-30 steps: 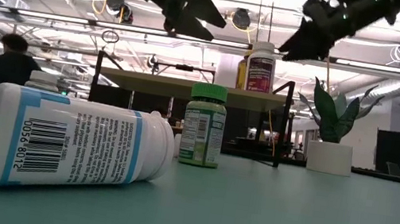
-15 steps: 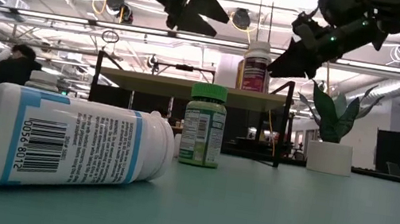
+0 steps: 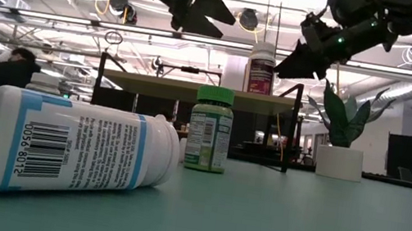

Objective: Pick and place medicine bottles onto shelf by color
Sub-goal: Put the purple medicine bottle on the shelf

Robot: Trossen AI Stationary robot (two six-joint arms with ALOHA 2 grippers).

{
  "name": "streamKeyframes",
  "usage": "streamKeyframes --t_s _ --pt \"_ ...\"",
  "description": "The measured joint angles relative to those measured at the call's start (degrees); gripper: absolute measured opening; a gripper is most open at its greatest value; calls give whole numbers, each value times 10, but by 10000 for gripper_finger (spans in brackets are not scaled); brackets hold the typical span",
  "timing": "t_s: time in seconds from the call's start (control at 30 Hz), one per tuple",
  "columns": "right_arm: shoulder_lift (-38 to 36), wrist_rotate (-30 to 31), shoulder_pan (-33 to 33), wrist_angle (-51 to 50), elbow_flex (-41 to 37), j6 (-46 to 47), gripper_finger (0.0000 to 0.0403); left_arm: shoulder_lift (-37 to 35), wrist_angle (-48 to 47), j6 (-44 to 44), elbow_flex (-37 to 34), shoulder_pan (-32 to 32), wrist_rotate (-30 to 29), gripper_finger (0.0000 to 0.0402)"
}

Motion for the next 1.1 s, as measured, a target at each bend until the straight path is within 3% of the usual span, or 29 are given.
streamKeyframes --t_s 0.1,0.27,0.4,0.73,1.0,1.1 --pt "-14 -4 14 -14 0 -5 207 0 0 0 0 0 0 367" --pt "-18 -73 34 -14 0 6 207 0 0 0 0 0 0 367" --pt "4 -70 75 -9 1 6 207 0 3 1 0 0 0 367" --pt "76 76 154 101 1 -14 208 0 4 3 0 0 0 367" --pt "110 166 152 129 1 -24 208 0 1 4 0 0 0 367" --pt "110 168 147 132 1 -31 208 0 1 3 0 0 0 367"
